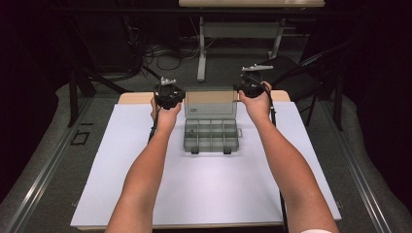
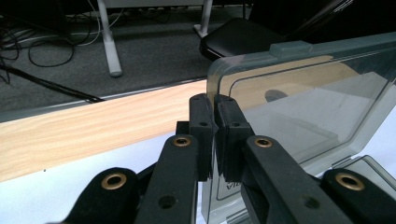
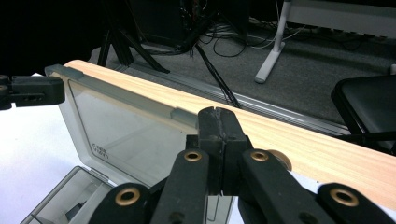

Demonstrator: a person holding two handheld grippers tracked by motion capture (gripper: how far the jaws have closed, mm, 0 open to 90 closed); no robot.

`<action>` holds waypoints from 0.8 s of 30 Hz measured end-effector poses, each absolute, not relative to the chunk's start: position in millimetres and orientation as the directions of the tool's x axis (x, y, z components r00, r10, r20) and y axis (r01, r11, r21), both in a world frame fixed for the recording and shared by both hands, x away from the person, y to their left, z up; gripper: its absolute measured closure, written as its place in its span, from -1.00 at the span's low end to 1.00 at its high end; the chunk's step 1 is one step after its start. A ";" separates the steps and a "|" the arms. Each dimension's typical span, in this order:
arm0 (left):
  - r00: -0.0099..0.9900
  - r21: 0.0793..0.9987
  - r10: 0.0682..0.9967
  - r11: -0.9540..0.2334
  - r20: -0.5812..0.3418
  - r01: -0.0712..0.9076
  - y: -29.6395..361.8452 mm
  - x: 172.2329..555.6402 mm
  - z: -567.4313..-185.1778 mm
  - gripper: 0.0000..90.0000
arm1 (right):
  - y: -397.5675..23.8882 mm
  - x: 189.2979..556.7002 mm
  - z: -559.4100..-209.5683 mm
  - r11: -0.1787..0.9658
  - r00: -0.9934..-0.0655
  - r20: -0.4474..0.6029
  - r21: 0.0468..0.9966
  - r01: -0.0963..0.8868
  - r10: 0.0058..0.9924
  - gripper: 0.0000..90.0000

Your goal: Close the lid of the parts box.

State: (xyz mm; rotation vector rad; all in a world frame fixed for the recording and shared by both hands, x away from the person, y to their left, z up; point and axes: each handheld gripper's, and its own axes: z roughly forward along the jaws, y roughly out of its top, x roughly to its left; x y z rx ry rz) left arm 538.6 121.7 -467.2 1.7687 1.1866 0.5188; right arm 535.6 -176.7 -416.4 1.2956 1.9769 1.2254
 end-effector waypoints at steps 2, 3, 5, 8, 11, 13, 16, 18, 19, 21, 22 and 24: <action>0.448 0.861 0.883 -0.117 -0.137 0.495 121.8 536.3 -467.3 0.92 | -174.5 536.6 -413.7 0.160 -0.443 0.075 0.868 0.469 0.893 1.00; 0.448 0.863 0.884 -0.117 -0.135 0.492 122.0 535.1 -467.5 0.93 | -173.2 537.3 -412.8 0.160 -0.441 0.075 0.867 0.472 0.894 1.00; 0.449 0.868 0.884 -0.116 -0.132 0.484 122.0 532.5 -467.9 0.93 | -170.7 539.0 -411.2 0.161 -0.439 0.073 0.867 0.472 0.895 1.00; 0.451 0.874 0.883 -0.113 -0.130 0.473 122.4 529.1 -468.7 0.93 | -167.4 541.8 -410.0 0.160 -0.436 0.073 0.866 0.474 0.897 1.00; 0.457 0.873 0.880 -0.118 -0.129 0.473 123.6 526.3 -468.5 0.93 | -165.0 545.3 -409.5 0.163 -0.432 0.071 0.861 0.481 0.899 1.00; 0.455 0.876 0.881 -0.115 -0.128 0.468 123.3 524.9 -468.8 0.93 | -164.3 547.4 -409.8 0.159 -0.425 0.074 0.859 0.487 0.902 1.00; 0.457 0.877 0.880 -0.115 -0.128 0.467 123.5 523.3 -468.8 0.93 | -163.9 550.7 -413.0 0.163 -0.413 0.073 0.845 0.509 0.908 1.00; 0.458 0.875 0.879 -0.116 -0.129 0.469 123.9 522.4 -468.7 0.93 | -163.6 551.7 -415.1 0.162 -0.412 0.079 0.839 0.519 0.908 1.00; 0.458 0.875 0.880 -0.117 -0.128 0.469 123.9 522.2 -468.8 0.93 | -163.5 552.2 -416.1 0.166 -0.413 0.077 0.838 0.520 0.908 1.00; 0.459 0.875 0.879 -0.117 -0.129 0.469 123.8 522.0 -468.6 0.93 | -163.1 552.5 -417.7 0.174 -0.417 0.074 0.832 0.526 0.906 1.00; 0.458 0.875 0.879 -0.117 -0.128 0.469 123.7 521.9 -468.6 0.93 | -162.9 552.5 -418.5 0.170 -0.417 0.079 0.832 0.528 0.905 1.00; 0.459 0.875 0.879 -0.119 -0.126 0.469 123.6 521.8 -468.4 0.93 | -163.1 552.6 -419.3 0.164 -0.415 0.085 0.833 0.529 0.906 1.00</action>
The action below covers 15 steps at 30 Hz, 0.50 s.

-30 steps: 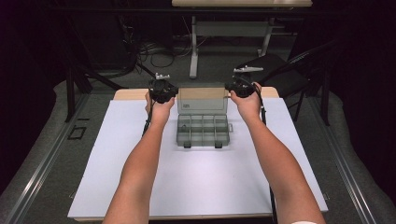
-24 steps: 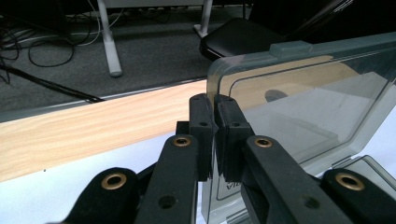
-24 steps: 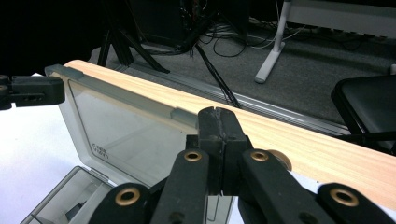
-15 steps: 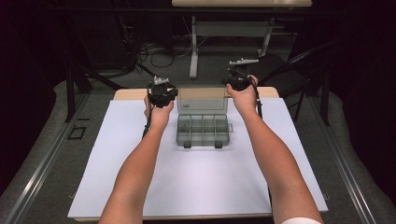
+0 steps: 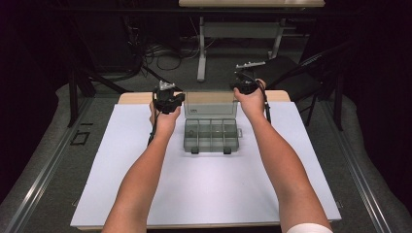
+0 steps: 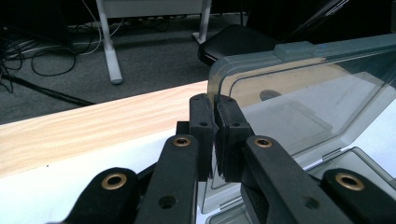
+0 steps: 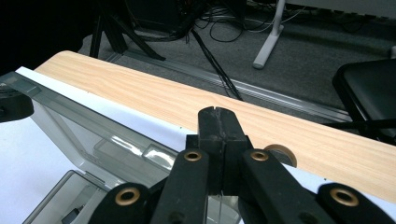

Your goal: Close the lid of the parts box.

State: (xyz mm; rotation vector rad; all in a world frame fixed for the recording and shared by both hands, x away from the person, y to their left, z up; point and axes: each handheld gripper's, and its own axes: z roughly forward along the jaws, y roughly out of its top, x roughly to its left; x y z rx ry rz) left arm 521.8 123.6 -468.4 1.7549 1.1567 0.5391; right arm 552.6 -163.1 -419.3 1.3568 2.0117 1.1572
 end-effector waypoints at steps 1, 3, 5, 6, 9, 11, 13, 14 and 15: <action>0.458 0.877 0.880 -0.119 -0.124 0.466 123.4 521.9 -468.5 0.92 | -163.4 552.7 -419.8 0.164 -0.416 0.086 0.833 0.529 0.905 1.00; 0.459 0.875 0.879 -0.119 -0.127 0.470 123.5 521.7 -468.2 0.92 | -163.4 552.5 -420.2 0.162 -0.416 0.088 0.833 0.529 0.905 1.00; 0.459 0.874 0.879 -0.119 -0.128 0.472 123.5 521.5 -467.9 0.91 | -163.5 552.0 -420.1 0.161 -0.417 0.091 0.832 0.531 0.904 1.00; 0.460 0.870 0.878 -0.121 -0.131 0.477 123.7 521.1 -467.7 0.90 | -163.5 551.6 -419.9 0.160 -0.417 0.093 0.831 0.532 0.904 1.00; 0.463 0.863 0.876 -0.125 -0.136 0.489 123.8 519.4 -467.8 0.84 | -163.5 550.6 -419.9 0.162 -0.418 0.092 0.831 0.532 0.904 1.00; 0.462 0.861 0.875 -0.119 -0.144 0.494 123.8 517.9 -467.7 0.80 | -163.2 549.8 -419.6 0.167 -0.422 0.087 0.832 0.530 0.903 1.00; 0.463 0.861 0.873 -0.113 -0.152 0.496 124.5 516.1 -466.7 0.74 | -162.9 549.0 -419.3 0.173 -0.426 0.083 0.831 0.528 0.901 1.00; 0.464 0.860 0.872 -0.110 -0.157 0.498 124.9 515.1 -466.3 0.70 | -162.6 548.5 -419.2 0.174 -0.427 0.082 0.832 0.528 0.901 1.00; 0.467 0.858 0.868 -0.105 -0.167 0.503 125.4 514.3 -465.9 0.64 | -162.3 548.0 -419.2 0.173 -0.426 0.084 0.831 0.529 0.901 1.00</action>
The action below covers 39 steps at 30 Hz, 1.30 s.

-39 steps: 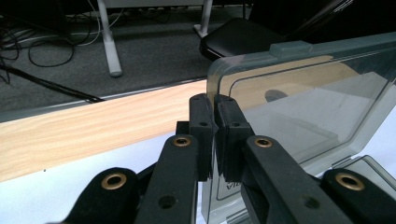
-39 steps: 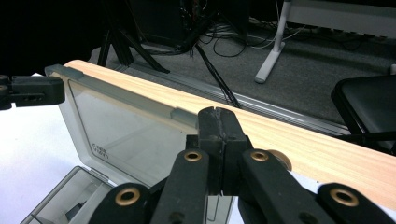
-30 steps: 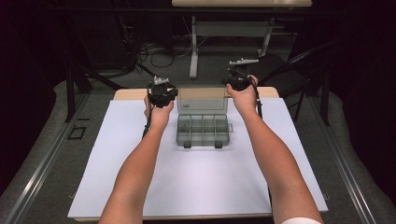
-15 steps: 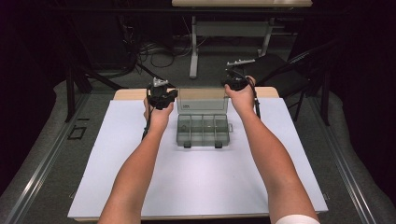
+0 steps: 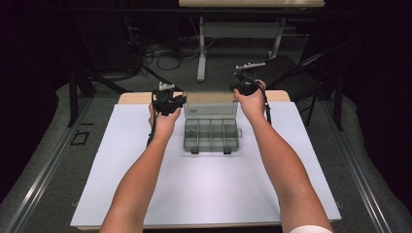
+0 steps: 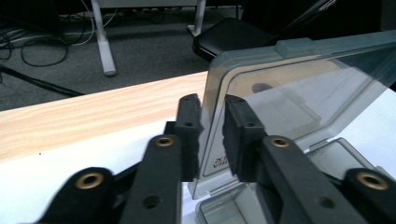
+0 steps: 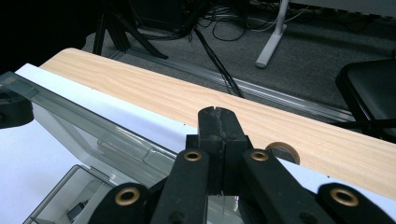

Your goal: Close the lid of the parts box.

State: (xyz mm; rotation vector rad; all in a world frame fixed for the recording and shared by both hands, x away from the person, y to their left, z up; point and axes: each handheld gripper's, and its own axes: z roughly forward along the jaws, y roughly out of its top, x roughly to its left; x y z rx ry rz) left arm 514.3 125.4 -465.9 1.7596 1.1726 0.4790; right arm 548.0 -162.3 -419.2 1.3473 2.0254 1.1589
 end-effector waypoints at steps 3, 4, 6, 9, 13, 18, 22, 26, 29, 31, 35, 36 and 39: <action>0.463 0.845 0.868 -0.104 -0.180 0.524 126.9 511.8 -464.2 0.49 | -162.2 547.2 -419.3 0.172 -0.427 0.085 0.831 0.529 0.900 1.00; 0.459 0.839 0.870 -0.108 -0.179 0.533 127.6 510.9 -463.1 0.46 | -162.2 547.1 -419.3 0.172 -0.428 0.085 0.831 0.529 0.900 1.00; 0.452 0.834 0.873 -0.104 -0.185 0.542 129.2 508.7 -460.5 0.42 | -162.2 546.6 -419.1 0.175 -0.429 0.084 0.830 0.530 0.899 1.00; 0.451 0.825 0.868 -0.090 -0.209 0.558 131.0 505.6 -455.9 0.42 | -162.3 545.7 -419.3 0.179 -0.434 0.080 0.832 0.525 0.897 1.00; 0.462 0.802 0.856 -0.100 -0.232 0.588 133.1 501.3 -450.0 0.52 | -162.5 544.0 -419.3 0.182 -0.439 0.080 0.833 0.523 0.895 1.00; 0.474 0.788 0.848 -0.117 -0.238 0.604 133.6 499.3 -448.2 0.75 | -162.3 542.0 -419.1 0.196 -0.452 0.071 0.833 0.517 0.889 1.00; 0.495 0.780 0.836 -0.138 -0.238 0.610 133.2 498.3 -447.5 0.89 | -162.8 539.4 -419.9 0.193 -0.455 0.077 0.834 0.517 0.887 1.00; 0.505 0.775 0.831 -0.154 -0.235 0.613 132.1 496.8 -447.1 1.00 | -162.7 536.1 -421.4 0.196 -0.461 0.079 0.832 0.518 0.884 1.00; 0.514 0.772 0.818 -0.147 -0.256 0.618 131.3 496.7 -448.1 1.00 | -162.6 533.4 -422.6 0.206 -0.470 0.073 0.831 0.516 0.879 1.00; 0.523 0.766 0.810 -0.152 -0.265 0.624 130.2 496.3 -448.6 1.00 | -162.3 531.1 -423.1 0.206 -0.475 0.077 0.831 0.516 0.877 1.00; 0.544 0.756 0.796 -0.180 -0.264 0.629 126.2 494.1 -450.8 1.00 | -162.7 526.7 -423.5 0.214 -0.490 0.077 0.832 0.511 0.868 1.00; 0.548 0.757 0.795 -0.182 -0.262 0.627 125.0 493.6 -451.7 1.00 | -163.0 525.8 -423.7 0.218 -0.495 0.075 0.834 0.508 0.866 1.00; 0.551 0.753 0.792 -0.188 -0.264 0.631 123.6 492.5 -453.4 1.00 | -163.8 522.8 -424.5 0.217 -0.502 0.084 0.832 0.510 0.861 1.00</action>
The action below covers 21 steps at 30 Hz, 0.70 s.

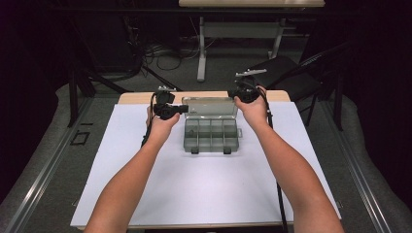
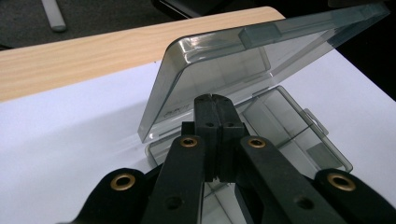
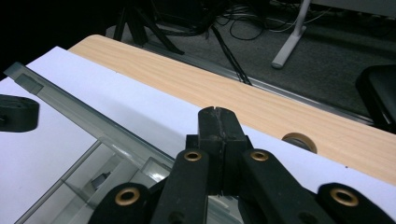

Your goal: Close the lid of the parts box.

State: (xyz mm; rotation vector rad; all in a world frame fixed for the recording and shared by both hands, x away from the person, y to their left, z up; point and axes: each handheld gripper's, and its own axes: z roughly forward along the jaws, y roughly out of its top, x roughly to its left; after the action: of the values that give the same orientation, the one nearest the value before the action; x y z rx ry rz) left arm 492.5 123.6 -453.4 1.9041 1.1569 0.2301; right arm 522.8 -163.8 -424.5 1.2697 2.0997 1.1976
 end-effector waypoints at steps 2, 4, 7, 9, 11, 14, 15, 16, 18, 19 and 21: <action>0.555 0.751 0.789 -0.193 -0.263 0.631 122.9 491.4 -454.2 1.00 | -163.9 520.8 -425.4 0.215 -0.506 0.088 0.834 0.509 0.858 1.00; 0.561 0.748 0.784 -0.200 -0.265 0.633 122.9 489.7 -455.0 1.00 | -163.5 518.2 -425.9 0.215 -0.511 0.089 0.836 0.505 0.855 1.00; 0.561 0.746 0.782 -0.197 -0.271 0.636 122.5 487.8 -457.5 1.00 | -162.5 514.0 -427.5 0.224 -0.525 0.092 0.833 0.507 0.846 1.00; 0.567 0.744 0.776 -0.202 -0.275 0.637 123.0 486.4 -459.5 1.00 | -161.7 511.8 -428.8 0.233 -0.534 0.089 0.831 0.505 0.841 1.00; 0.568 0.744 0.774 -0.199 -0.279 0.637 123.0 484.7 -462.6 1.00 | -160.8 509.4 -430.7 0.238 -0.540 0.090 0.829 0.506 0.837 1.00; 0.573 0.739 0.769 -0.207 -0.282 0.641 124.3 481.7 -466.0 1.00 | -159.3 505.6 -433.8 0.243 -0.552 0.095 0.827 0.507 0.829 1.00; 0.575 0.739 0.768 -0.209 -0.281 0.640 124.7 480.8 -466.9 1.00 | -158.9 504.3 -434.9 0.246 -0.557 0.094 0.828 0.504 0.825 1.00; 0.575 0.740 0.768 -0.206 -0.284 0.641 125.0 479.3 -467.6 1.00 | -158.4 502.6 -435.9 0.247 -0.561 0.097 0.827 0.505 0.822 1.00; 0.578 0.741 0.765 -0.208 -0.284 0.639 126.0 477.1 -469.5 1.00 | -158.2 498.8 -437.6 0.252 -0.572 0.100 0.827 0.503 0.814 1.00; 0.582 0.739 0.760 -0.209 -0.289 0.640 126.7 475.7 -470.3 1.00 | -158.2 496.7 -438.5 0.246 -0.574 0.107 0.829 0.502 0.812 1.00; 0.588 0.739 0.756 -0.214 -0.289 0.639 127.4 472.7 -472.7 1.00 | -158.0 493.1 -440.8 0.242 -0.580 0.118 0.829 0.504 0.806 1.00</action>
State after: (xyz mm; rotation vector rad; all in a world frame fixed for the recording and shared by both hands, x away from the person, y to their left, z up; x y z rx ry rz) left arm 472.7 127.4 -472.7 1.9300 1.1166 0.1663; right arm 493.1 -158.0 -440.8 1.2099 2.1869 1.2646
